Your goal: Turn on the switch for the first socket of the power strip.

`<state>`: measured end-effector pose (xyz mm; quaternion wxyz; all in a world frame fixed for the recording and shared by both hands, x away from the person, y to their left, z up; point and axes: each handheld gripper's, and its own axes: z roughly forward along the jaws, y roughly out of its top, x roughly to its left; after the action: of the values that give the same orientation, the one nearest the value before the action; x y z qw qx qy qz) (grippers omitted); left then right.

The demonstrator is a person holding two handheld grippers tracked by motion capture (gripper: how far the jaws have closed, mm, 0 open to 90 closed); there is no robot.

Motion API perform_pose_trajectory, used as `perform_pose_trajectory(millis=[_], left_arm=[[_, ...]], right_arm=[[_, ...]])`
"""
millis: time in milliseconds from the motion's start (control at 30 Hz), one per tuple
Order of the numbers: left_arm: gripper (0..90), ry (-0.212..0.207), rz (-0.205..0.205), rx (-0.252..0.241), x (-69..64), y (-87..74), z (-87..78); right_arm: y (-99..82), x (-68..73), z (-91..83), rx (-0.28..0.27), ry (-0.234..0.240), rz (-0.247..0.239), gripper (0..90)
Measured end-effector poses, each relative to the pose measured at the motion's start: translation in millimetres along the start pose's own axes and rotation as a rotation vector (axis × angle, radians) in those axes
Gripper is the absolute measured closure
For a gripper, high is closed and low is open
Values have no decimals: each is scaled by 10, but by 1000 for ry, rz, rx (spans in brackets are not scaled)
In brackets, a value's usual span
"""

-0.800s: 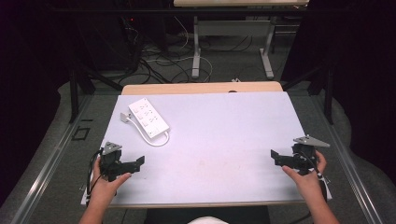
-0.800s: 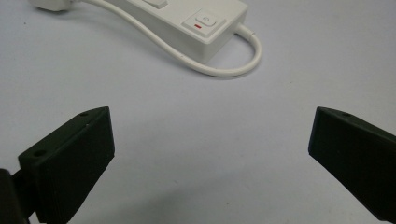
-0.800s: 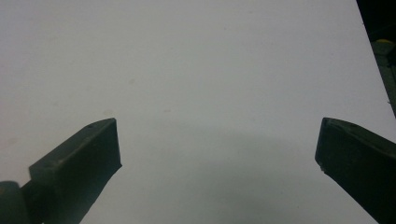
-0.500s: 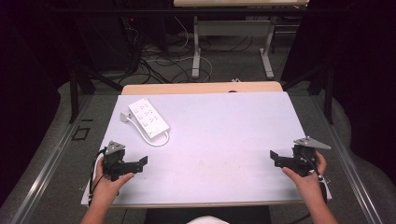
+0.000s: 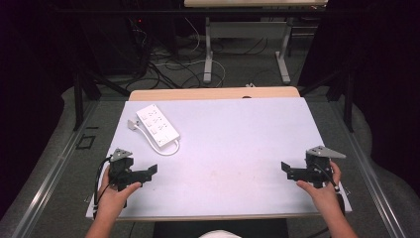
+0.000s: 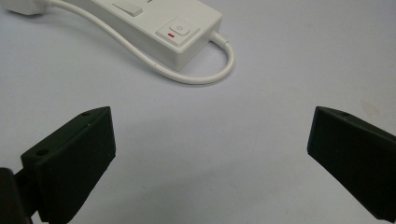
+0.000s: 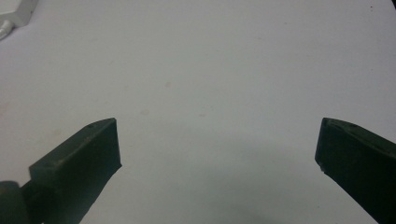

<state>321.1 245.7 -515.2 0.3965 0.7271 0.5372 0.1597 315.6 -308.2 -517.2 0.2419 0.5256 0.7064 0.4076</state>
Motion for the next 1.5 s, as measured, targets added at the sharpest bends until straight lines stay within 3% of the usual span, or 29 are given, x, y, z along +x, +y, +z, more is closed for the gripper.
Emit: perform_pose_trajectory(millis=[300,600,867,1100,1500], left_arm=[[80,14,13,2,-8,99,-34],[163,27,0,-15,23,194,-69],[250,-10,-30,17,72,307,-88],[264,12,-40,16,91,427,-115],[279,-14,-70,21,116,646,-110]], right_arm=[[-23,35,34,27,3,-4,0],[-42,56,65,31,-10,-15,0],[-50,54,71,39,-3,3,0],[-56,42,79,33,-5,4,0],[-60,30,77,31,-3,26,0]])
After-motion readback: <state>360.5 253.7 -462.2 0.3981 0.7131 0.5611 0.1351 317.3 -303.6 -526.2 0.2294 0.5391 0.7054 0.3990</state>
